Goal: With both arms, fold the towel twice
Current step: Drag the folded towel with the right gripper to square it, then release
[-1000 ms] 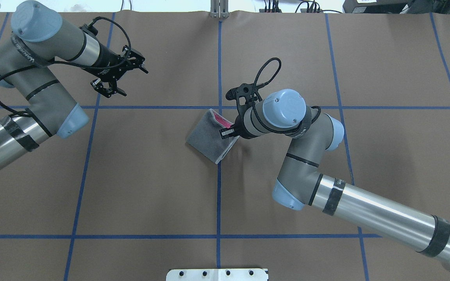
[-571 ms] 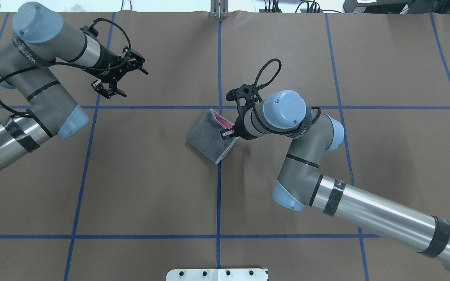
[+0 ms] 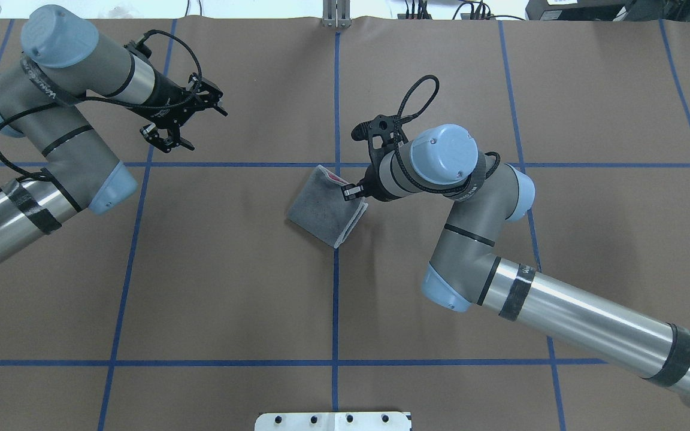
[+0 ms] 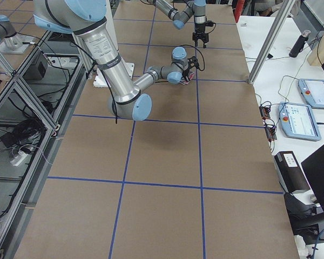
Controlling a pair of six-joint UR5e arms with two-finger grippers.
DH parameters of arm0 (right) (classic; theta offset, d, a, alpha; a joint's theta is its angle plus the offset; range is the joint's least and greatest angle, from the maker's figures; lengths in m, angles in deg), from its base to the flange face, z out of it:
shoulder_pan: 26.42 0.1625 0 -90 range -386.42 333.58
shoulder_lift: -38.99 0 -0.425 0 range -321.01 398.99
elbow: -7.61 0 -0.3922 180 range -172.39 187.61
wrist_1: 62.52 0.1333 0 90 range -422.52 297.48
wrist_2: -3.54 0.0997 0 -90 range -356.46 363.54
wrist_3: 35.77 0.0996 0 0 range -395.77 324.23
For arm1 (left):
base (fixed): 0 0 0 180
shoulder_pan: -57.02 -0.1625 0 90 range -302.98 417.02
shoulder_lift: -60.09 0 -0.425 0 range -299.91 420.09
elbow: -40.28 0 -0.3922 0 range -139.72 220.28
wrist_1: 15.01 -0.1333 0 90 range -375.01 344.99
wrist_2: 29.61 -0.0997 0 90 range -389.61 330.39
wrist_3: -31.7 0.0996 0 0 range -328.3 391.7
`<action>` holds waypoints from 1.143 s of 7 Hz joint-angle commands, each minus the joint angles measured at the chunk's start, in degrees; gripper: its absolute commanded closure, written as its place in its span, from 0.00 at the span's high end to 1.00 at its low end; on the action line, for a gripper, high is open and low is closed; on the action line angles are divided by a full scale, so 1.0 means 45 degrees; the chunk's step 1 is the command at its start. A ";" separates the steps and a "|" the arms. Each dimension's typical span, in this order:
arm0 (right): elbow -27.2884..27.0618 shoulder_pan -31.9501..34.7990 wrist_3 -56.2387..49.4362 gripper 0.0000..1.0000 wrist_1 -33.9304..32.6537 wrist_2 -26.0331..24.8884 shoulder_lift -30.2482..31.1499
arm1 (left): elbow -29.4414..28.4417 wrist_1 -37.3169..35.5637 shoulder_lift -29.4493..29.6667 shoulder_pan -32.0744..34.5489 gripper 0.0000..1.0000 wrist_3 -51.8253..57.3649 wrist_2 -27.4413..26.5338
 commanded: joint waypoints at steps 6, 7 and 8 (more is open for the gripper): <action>0.0125 0.0781 0.0372 0.99 -0.0169 0.0080 -0.0362 | -0.0022 0.0000 0.0017 -0.0042 1.00 -0.0007 -0.0020; 0.0105 0.1209 0.0878 0.99 -0.0518 0.0313 -0.0578 | -0.0002 0.0000 0.0036 -0.0023 1.00 0.0013 -0.0020; 0.0124 0.1658 0.0786 0.99 -0.0773 0.0740 -0.0599 | -0.0002 0.0000 0.0056 -0.0022 1.00 0.0032 -0.0020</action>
